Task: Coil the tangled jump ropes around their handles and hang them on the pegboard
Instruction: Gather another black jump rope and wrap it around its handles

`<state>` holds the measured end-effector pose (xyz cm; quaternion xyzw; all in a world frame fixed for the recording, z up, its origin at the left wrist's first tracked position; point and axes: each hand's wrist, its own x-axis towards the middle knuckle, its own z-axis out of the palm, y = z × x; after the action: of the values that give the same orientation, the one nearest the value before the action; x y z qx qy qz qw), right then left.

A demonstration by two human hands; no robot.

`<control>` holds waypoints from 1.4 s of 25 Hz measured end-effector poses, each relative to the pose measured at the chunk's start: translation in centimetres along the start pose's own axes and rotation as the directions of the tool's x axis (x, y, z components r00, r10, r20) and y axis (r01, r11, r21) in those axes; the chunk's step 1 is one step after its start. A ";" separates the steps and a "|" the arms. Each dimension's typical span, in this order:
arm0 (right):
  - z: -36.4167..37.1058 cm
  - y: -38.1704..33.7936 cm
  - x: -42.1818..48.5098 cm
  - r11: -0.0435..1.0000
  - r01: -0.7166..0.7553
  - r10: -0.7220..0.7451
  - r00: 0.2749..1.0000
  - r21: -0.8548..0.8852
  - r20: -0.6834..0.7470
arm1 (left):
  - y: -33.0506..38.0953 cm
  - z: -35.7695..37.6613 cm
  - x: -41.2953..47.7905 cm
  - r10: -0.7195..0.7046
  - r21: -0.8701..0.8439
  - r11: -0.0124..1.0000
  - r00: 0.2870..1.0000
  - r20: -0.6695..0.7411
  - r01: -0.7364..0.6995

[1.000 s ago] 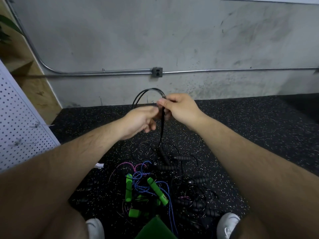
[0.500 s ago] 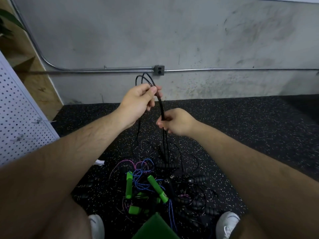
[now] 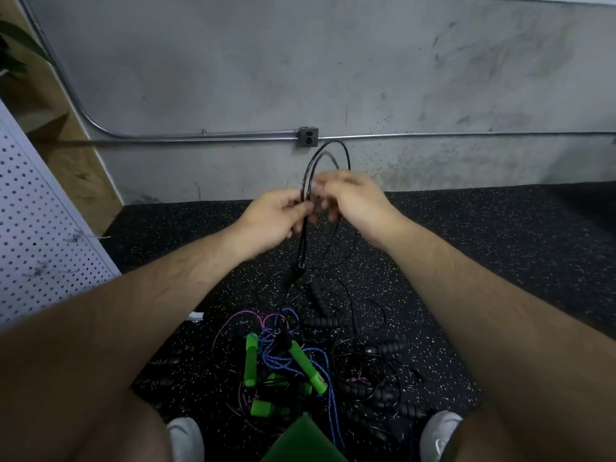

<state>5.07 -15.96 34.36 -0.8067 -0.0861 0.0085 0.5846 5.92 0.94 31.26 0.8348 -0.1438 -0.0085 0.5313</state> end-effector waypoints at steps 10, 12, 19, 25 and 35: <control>1.6 1.6 -0.3 0.965 0.046 -0.037 0.999 -0.257 0.039 | -0.4 -1.7 -0.1 -0.036 -0.023 0.999 0.999 0.006 0.036; 1.1 0.9 -0.2 0.978 0.053 -0.058 0.998 -0.200 -0.015 | -1.6 -1.2 -1.0 -0.073 0.157 0.987 0.980 0.184 0.044; 0.1 0.8 -0.4 0.979 0.090 -0.089 0.996 -0.183 0.013 | -1.7 -0.1 -0.9 0.022 0.131 0.991 0.997 0.072 -0.031; 0.1 1.7 -0.9 0.984 0.124 -0.117 0.992 -0.131 0.054 | 0.0 0.1 -0.4 0.026 -0.066 0.997 0.989 -0.148 -0.036; 1.9 3.0 -1.1 0.974 0.054 -0.032 0.994 -0.222 0.102 | 1.8 0.1 -0.8 0.061 -0.158 0.983 0.972 -0.228 -0.098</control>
<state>4.18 -15.20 30.83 -0.8640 -0.1325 0.0254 0.4851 4.76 0.32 32.66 0.7763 -0.1158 0.0940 0.6124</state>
